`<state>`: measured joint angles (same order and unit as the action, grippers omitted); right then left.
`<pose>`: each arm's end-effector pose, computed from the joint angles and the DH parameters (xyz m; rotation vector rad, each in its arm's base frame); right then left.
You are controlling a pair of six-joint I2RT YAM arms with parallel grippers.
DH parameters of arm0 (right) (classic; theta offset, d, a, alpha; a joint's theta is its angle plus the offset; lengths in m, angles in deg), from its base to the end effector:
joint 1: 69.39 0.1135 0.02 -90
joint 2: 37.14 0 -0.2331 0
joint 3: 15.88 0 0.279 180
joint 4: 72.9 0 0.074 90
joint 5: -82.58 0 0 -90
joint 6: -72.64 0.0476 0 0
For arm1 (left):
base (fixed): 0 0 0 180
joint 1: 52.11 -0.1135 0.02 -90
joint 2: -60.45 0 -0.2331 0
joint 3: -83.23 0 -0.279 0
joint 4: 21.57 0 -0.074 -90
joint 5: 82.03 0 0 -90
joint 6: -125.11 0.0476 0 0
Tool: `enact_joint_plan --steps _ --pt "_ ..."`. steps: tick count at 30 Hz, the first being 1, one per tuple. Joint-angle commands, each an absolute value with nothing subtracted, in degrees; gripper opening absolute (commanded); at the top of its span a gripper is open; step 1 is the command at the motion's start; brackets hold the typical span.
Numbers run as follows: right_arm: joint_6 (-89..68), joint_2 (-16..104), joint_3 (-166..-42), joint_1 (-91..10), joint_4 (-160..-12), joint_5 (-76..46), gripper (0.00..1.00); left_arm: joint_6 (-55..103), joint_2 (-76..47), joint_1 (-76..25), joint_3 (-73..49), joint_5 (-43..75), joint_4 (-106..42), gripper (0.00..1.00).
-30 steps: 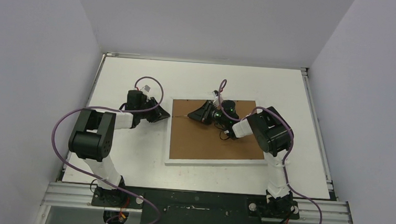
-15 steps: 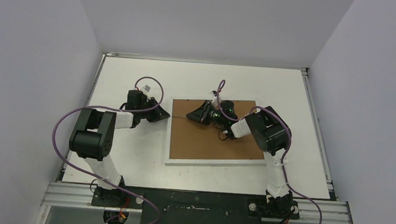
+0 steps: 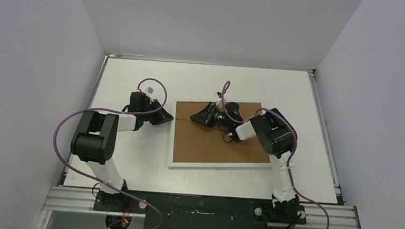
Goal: Take the photo out of the frame
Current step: Release the photo frame item from the photo frame.
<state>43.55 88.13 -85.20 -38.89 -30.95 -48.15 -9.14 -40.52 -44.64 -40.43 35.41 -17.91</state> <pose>0.3441 0.2387 0.0460 -0.0362 2.1421 1.6840 0.3449 -0.0673 0.0701 -0.5002 2.3457 -0.9978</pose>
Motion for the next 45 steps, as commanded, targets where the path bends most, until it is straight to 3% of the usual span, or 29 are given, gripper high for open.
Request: enact_joint_plan --steps 1,28,45 --pt "40.9 89.4 -86.4 -38.3 -31.9 -48.3 0.05 -8.0 -41.0 -44.4 -38.2 37.1 -17.6 0.13" --pt "30.4 91.3 -95.4 -33.5 -40.8 -47.8 0.05 -9.5 -41.3 -42.6 -40.1 40.3 -15.5 0.1" --pt "17.4 82.8 -106.1 -28.0 -69.2 -37.8 0.05 -15.2 -36.8 -39.2 -46.7 40.7 -9.2 0.09"
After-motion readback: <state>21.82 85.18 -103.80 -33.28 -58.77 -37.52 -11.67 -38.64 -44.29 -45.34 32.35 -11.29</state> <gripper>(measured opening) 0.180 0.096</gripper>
